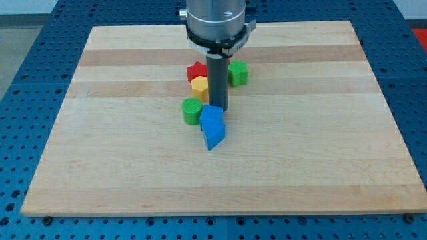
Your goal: Separate the red circle from the group of blocks
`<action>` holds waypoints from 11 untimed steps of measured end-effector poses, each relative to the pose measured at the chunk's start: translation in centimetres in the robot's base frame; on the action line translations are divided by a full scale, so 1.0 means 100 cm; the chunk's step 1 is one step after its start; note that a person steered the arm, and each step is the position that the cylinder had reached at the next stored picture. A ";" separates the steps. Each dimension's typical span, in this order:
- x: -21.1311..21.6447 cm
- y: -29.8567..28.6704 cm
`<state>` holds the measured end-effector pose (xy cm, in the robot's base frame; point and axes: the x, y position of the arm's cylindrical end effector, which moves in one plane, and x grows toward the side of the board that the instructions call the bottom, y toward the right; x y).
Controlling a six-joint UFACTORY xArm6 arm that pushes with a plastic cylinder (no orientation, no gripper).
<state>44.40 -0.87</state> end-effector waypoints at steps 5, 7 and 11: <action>-0.060 0.006; -0.107 0.006; -0.186 0.018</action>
